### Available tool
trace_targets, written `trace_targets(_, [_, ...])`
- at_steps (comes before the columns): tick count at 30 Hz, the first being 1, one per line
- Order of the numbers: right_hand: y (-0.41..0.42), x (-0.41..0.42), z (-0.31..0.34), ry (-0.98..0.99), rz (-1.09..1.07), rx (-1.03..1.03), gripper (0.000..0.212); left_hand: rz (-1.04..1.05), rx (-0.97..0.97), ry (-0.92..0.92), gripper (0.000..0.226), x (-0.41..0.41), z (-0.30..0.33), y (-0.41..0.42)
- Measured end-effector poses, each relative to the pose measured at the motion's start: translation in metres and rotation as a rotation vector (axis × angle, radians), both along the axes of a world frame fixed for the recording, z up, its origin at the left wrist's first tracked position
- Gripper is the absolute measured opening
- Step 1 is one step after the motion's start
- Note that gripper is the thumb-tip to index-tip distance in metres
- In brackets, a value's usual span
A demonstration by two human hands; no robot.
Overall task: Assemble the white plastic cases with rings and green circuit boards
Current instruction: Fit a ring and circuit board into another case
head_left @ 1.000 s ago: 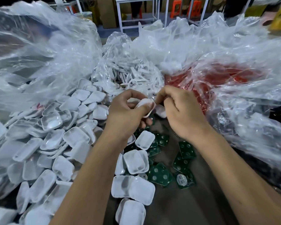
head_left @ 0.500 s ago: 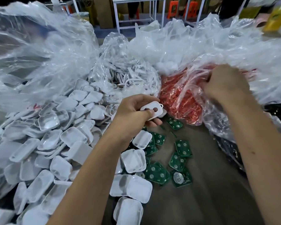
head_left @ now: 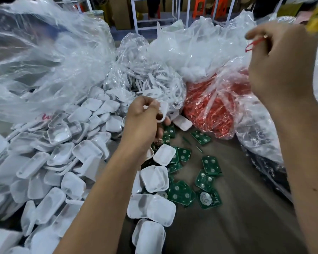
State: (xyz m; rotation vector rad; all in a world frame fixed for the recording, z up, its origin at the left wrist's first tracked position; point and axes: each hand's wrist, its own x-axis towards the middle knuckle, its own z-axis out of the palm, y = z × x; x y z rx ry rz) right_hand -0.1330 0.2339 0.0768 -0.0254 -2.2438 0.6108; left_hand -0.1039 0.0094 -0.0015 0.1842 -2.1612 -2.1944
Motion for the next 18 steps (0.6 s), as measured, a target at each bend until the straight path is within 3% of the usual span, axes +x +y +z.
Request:
trace_targets(2, [-0.016, 0.011, -0.001, 0.009, 0.222, -0.042, 0.035, 0.049, 0.072, -0.018, 0.013, -0.002, 0.002, -0.001])
trace_targets(5, [-0.044, 0.023, -0.027, -0.414, 0.617, -0.276, 0.034, 0.077, 0.054, 0.013, 0.019, -0.002, 0.001, -0.005])
trace_targets(10, [-0.055, 0.024, -0.078, -0.948, 0.819, -0.281, 0.036, 0.131, -0.023, 0.062, 0.032, -0.005, -0.002, -0.012])
trace_targets(13, [-0.050, 0.020, -0.085, -1.021, 0.914, -0.506, 0.039, 0.140, -0.039, 0.038, 0.034, -0.006, -0.002, -0.014])
trace_targets(18, [-0.040, 0.013, -0.086, -0.886, 1.032, -0.820, 0.040, 0.084, 0.023, 0.006, 0.018, -0.006, -0.001, -0.012])
